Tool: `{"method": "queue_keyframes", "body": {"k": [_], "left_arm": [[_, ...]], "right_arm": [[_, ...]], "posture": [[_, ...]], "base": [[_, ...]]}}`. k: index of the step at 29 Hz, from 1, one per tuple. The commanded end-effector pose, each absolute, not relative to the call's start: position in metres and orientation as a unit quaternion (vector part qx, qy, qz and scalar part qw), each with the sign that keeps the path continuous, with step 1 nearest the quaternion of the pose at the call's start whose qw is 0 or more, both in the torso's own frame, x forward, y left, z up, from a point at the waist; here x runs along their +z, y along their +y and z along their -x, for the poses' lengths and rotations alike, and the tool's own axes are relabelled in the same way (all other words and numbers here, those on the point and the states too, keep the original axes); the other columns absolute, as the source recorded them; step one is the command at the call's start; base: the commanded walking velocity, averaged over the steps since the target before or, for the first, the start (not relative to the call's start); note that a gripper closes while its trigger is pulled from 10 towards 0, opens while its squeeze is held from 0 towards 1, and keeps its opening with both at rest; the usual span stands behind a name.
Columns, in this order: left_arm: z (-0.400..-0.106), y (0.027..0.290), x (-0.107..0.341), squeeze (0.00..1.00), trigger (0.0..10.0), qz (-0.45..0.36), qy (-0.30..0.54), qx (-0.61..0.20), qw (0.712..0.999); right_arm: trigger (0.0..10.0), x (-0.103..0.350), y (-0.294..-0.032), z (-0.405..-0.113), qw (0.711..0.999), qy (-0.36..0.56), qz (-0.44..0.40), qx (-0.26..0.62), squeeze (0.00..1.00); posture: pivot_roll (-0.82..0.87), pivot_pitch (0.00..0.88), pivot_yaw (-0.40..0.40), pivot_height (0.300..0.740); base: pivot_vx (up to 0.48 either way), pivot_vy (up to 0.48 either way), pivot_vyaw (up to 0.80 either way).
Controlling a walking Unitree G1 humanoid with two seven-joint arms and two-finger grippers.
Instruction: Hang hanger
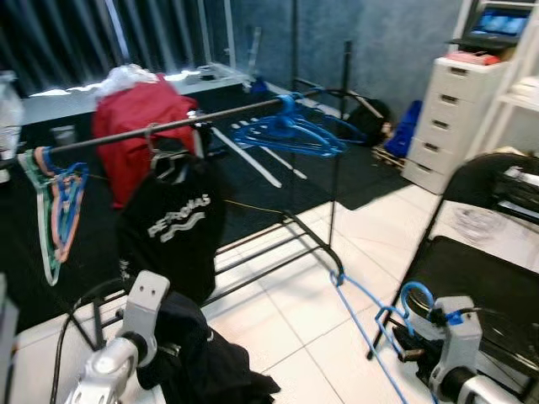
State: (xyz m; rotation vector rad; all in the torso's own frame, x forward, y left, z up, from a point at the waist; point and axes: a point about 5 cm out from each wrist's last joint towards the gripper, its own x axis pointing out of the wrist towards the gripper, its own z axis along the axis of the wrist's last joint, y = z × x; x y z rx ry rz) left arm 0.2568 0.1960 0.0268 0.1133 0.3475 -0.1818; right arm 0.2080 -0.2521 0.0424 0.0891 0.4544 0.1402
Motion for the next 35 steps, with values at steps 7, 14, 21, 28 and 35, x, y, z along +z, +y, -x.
{"method": "queue_keyframes", "body": {"k": [7, 14, 21, 28, 35], "left_arm": [[-0.245, 0.189, 0.012, 0.0, 10.0, 0.048, 0.162, -0.041, 0.985], [-0.23, 0.19, -0.008, 0.0, 10.0, 0.068, 0.196, -0.021, 0.978], [-0.227, 0.191, -0.016, 0.0, 10.0, 0.068, 0.209, -0.021, 0.975], [-0.225, 0.194, -0.023, 0.0, 10.0, 0.07, 0.214, -0.017, 0.974], [-0.226, 0.196, -0.024, 0.0, 10.0, 0.07, 0.215, -0.018, 0.974]], "right_arm": [[10.0, 0.008, -0.238, -0.19, 0.965, 0.243, -0.08, 0.064, 0.0], [10.0, -0.009, -0.236, -0.182, 0.958, 0.248, -0.13, 0.056, 0.0], [10.0, -0.018, -0.24, -0.18, 0.957, 0.255, -0.123, 0.06, 0.0], [10.0, -0.024, -0.24, -0.179, 0.956, 0.257, -0.123, 0.064, 0.0], [10.0, -0.026, -0.239, -0.181, 0.956, 0.256, -0.123, 0.069, 0.0]], "posture": [[-0.05, 0.0, 0.015, 0.74], [-0.05, 0.0, 0.01, 0.74], [-0.04, 0.0, 0.008, 0.74], [-0.03, 0.0, 0.009, 0.74], [-0.03, 0.0, 0.012, 0.74]], "base": [[0.0, 0.0, 0.76], [0.0, 0.0, 0.73], [0.0, 0.0, 0.72], [0.0, 0.0, 0.72], [0.0, 0.0, 0.72]]}}
